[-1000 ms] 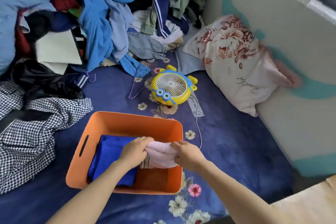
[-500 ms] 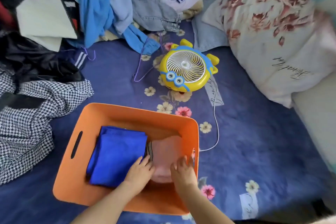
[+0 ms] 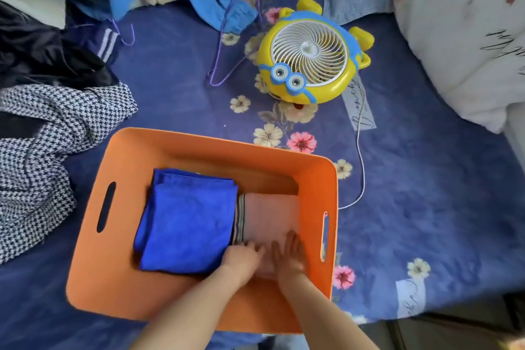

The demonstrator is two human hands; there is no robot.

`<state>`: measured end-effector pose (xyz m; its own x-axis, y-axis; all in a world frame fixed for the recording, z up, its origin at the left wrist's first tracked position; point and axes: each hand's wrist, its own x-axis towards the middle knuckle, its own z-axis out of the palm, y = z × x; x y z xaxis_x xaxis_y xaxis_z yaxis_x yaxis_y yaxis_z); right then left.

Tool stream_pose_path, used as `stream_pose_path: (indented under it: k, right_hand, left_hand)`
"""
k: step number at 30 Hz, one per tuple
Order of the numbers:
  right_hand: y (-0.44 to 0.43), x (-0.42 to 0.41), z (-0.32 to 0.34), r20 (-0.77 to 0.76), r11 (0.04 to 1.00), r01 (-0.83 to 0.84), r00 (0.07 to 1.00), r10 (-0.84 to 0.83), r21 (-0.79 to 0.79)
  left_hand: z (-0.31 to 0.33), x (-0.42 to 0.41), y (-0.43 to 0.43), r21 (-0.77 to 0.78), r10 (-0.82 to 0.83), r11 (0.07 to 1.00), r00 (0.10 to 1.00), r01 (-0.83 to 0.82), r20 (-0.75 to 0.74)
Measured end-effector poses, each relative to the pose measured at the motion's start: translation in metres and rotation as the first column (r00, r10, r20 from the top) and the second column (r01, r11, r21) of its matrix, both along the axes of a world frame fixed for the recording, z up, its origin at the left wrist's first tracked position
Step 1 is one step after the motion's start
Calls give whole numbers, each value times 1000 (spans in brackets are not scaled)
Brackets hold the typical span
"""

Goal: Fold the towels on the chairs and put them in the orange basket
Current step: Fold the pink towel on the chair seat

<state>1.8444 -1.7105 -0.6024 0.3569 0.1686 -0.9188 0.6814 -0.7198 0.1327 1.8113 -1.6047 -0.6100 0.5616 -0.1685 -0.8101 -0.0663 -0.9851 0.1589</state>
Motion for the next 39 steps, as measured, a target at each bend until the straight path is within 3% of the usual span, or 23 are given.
stream_pose_path:
  k: [4,8,14,17,21,24,30,39]
  right_hand:
    - [-4,-5,-15,19,1000,10,1000,-9,-25]
    - [1,0,-24,66,1000,11,998,-10,-12]
    - [8,19,4,-2,997,-67,998,67,-31]
    - [7,29,41,43,996,-83,996,81,36]
    - [-7,32,95,245,956,-150,966,88,250]
    - [-19,31,125,315,928,-194,945,90,317]
    - [-34,25,187,419,928,-175,908,23,328]
    - [-46,3,276,600,929,-97,786,-149,358]
  left_hand:
    - [-8,-1,-15,14,-142,990,986,142,90]
    - [-10,1,-14,81,-200,977,978,195,56]
    - [16,-3,8,43,-119,992,992,120,-31]
    - [44,0,16,-13,-30,999,999,31,43]
    - [88,-4,26,-33,19,999,990,-14,143]
    - [112,-11,33,-33,51,998,976,-45,213]
    - [160,-14,48,-22,50,999,920,-45,389]
    - [233,23,67,-59,-30,995,783,85,621]
